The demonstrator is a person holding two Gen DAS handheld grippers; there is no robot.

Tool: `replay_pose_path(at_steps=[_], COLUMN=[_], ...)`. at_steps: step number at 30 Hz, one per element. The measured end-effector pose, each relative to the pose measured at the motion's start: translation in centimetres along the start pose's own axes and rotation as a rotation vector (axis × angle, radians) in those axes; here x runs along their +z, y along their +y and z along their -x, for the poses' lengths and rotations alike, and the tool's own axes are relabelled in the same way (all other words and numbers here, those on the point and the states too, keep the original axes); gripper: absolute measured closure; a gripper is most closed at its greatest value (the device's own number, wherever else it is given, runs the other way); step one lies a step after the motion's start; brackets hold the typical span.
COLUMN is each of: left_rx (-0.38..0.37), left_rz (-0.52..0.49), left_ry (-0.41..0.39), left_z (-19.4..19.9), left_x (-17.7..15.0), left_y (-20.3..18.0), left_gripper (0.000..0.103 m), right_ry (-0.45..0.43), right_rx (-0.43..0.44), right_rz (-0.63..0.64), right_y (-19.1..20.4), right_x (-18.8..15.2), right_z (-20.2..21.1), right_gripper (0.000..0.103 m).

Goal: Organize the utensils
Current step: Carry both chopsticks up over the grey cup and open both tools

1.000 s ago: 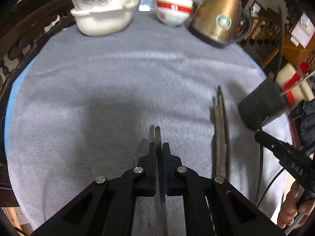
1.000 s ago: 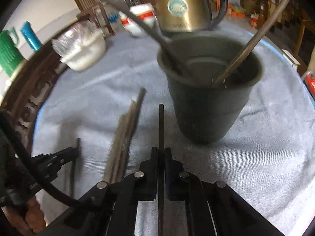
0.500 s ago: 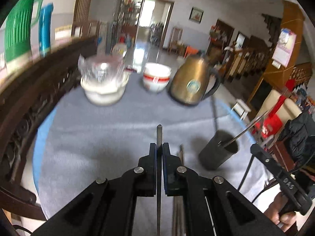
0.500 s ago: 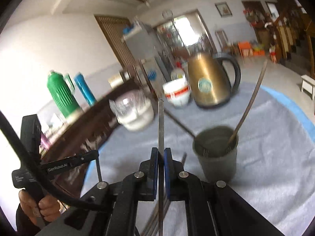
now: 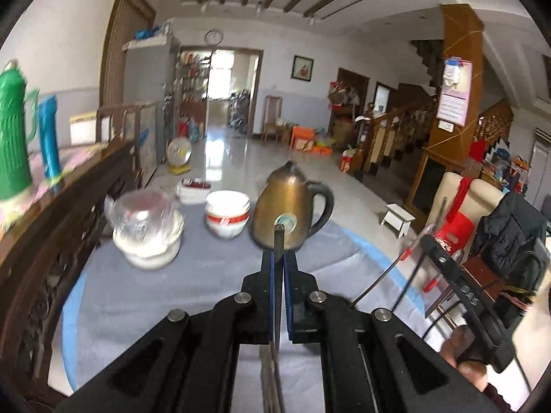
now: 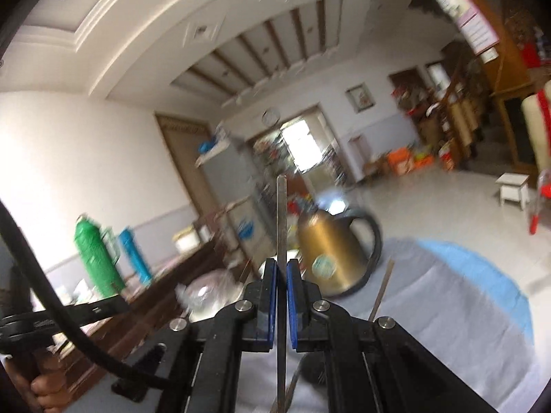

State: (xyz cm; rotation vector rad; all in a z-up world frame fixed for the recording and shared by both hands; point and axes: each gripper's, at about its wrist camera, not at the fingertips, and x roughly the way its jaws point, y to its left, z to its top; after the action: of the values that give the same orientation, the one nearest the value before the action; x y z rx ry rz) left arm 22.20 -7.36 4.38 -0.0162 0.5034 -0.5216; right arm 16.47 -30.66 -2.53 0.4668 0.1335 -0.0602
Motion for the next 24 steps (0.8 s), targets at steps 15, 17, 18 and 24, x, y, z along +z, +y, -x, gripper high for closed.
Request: replay_pose_path(at_steps=[15, 17, 18, 24], left_rx=[-0.087, -0.086, -0.084, -0.079], left_rz=[-0.03, -0.021, -0.017, 0.002], left_ry=[-0.065, -0.054, -0.048, 0.031], left_z=[-2.4, -3.3, -3.9, -6.8], left_x=[5.0, 4.8, 4.5, 2.2], left_y=[-5.4, -5.8, -5.9, -5.9], left_gripper=[0.098, 0.098, 0.098, 0.098], right_ry=[-0.087, -0.056, -0.041, 0.012], right_rx=[-0.196, -0.201, -0.199, -0.176], right_rz=[0.104, 0.113, 0.113, 0.106], right_y=[-0.3, -0.4, -0.5, -1.3], right_x=[1.1, 0.3, 0.0, -1.1], right_z=[-6.5, -6.9, -7.0, -6.4], right_gripper=[0.097, 0.097, 0.097, 0.097])
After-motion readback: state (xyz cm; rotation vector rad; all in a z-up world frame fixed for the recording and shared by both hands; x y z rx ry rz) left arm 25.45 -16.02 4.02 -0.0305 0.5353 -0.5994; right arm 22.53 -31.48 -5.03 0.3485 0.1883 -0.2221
